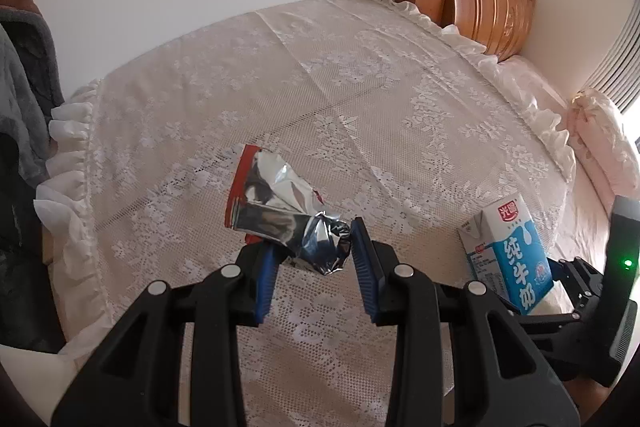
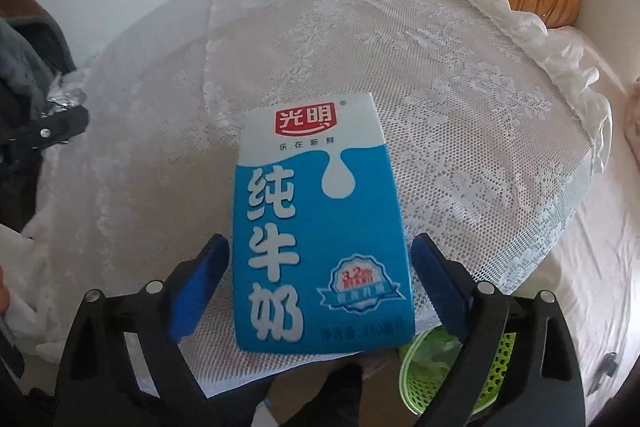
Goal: Collect trash
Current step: 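Carry the foil wrapper and milk carton to the green wastebasket and release both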
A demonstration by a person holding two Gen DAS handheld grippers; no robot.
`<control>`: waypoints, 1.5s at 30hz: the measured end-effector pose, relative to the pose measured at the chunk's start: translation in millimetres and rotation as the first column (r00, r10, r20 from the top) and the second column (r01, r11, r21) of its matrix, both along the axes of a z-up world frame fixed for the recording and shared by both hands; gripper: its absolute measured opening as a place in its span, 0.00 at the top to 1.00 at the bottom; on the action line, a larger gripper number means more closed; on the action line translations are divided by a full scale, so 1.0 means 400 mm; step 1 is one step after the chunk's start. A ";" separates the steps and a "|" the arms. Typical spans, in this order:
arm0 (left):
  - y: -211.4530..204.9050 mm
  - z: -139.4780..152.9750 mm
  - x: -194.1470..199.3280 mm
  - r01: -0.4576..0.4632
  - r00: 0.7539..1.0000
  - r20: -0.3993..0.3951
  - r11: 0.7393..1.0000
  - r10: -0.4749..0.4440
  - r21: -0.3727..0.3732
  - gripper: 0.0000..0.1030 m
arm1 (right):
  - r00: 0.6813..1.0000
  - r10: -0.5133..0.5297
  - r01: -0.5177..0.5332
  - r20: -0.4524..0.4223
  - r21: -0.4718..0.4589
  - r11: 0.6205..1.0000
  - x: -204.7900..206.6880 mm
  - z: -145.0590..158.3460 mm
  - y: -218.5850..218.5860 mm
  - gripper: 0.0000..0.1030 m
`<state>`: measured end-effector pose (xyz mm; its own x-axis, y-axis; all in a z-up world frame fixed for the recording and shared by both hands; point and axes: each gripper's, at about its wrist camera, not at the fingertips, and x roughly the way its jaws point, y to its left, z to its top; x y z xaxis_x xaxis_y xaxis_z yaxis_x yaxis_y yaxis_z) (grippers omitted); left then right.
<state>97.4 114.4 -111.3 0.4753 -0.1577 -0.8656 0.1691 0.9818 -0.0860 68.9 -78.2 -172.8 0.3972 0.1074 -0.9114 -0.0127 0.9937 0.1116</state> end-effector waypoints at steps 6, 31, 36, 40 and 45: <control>-0.017 0.017 -0.021 0.038 0.999 0.015 0.999 -0.039 0.001 0.67 | 0.999 -0.043 0.043 0.008 0.075 0.996 -0.010 0.014 -0.044 0.36; -0.804 -0.023 -0.398 0.772 0.632 -0.051 0.634 -0.773 -0.034 0.66 | 0.749 -0.654 0.638 0.104 0.154 0.755 -0.700 0.145 -0.665 0.36; -0.932 -0.150 -0.456 0.829 0.548 -0.180 0.559 -0.817 -0.015 0.45 | 0.738 -0.673 0.659 0.045 0.163 0.734 -0.736 0.068 -0.726 0.36; -0.953 -0.168 -0.473 0.826 0.552 -0.191 0.563 -0.812 -0.005 0.19 | 0.749 -0.663 0.653 -0.004 0.175 0.737 -0.735 0.001 -0.755 0.36; -0.947 -0.167 -0.474 0.813 0.573 -0.190 0.582 -0.797 0.010 0.11 | 0.768 -0.639 0.636 -0.052 0.183 0.750 -0.712 -0.064 -0.766 0.36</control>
